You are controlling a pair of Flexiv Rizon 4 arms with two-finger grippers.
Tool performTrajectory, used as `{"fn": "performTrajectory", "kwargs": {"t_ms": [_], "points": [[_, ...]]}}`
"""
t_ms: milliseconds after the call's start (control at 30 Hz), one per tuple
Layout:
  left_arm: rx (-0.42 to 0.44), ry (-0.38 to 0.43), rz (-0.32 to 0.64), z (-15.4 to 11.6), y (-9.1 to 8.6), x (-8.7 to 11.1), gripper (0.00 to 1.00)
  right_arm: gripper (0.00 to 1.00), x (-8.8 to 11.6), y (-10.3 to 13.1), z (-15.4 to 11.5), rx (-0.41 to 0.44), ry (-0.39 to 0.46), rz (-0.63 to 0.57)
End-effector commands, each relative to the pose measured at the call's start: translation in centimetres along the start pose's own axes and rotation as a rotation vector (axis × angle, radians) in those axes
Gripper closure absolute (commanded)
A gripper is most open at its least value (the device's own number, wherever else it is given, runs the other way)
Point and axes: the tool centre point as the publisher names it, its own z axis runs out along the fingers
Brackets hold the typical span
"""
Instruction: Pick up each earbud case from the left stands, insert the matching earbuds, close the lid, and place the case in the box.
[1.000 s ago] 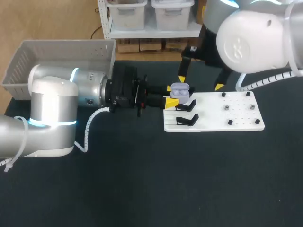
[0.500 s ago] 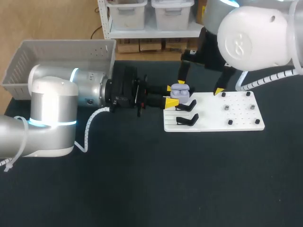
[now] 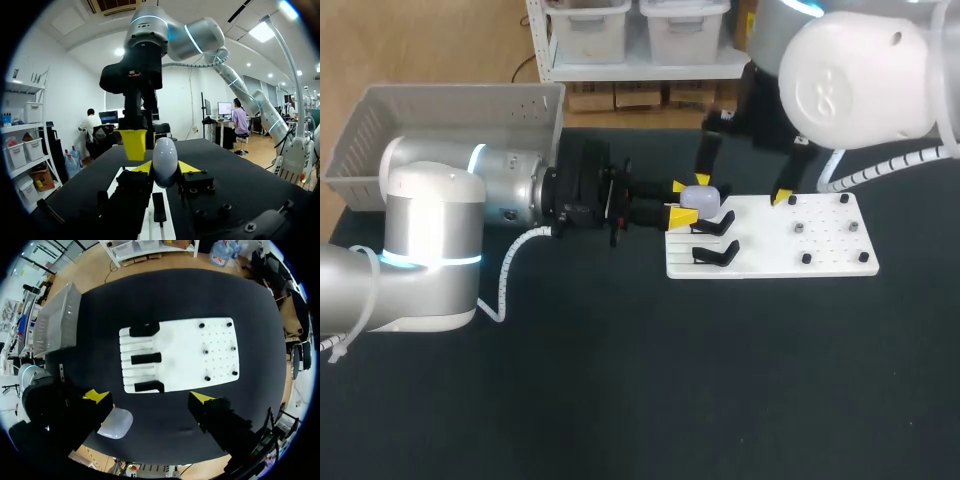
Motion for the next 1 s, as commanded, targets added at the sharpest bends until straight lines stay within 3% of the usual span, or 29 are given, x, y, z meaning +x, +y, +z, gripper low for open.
{"fn": "performTrajectory", "kwargs": {"t_ms": [33, 133, 200, 367, 667, 1000], "points": [[-0.003, -0.002, 0.002, 0.0, -0.1, 0.1, 1.00, 0.00, 0.9, -0.5, -0.8, -0.004, -0.121, -0.005], [-0.003, -0.002, 0.002, 0.0, -0.1, 0.1, 1.00, 0.00, 1.3, -0.8, -2.2, -0.033, -0.223, -0.050], [-0.003, -0.002, 0.002, 0.0, -0.1, 0.1, 1.00, 0.00, 1.8, -0.8, -3.2, -0.038, -0.285, -0.155], [-0.020, 0.006, -0.001, -0.5, 0.0, -0.2, 1.00, 0.00, 3.7, -1.6, -5.3, -0.094, -0.398, -0.184], [-0.294, 0.079, -0.054, -6.2, 0.5, -3.0, 1.00, 0.00, 7.7, -2.1, -8.7, -0.216, -0.608, -0.169], [-0.619, 0.155, 0.006, -13.5, 2.5, -6.7, 1.00, 0.00, 7.8, -2.1, -9.0, -0.230, -0.618, -0.168]]}}
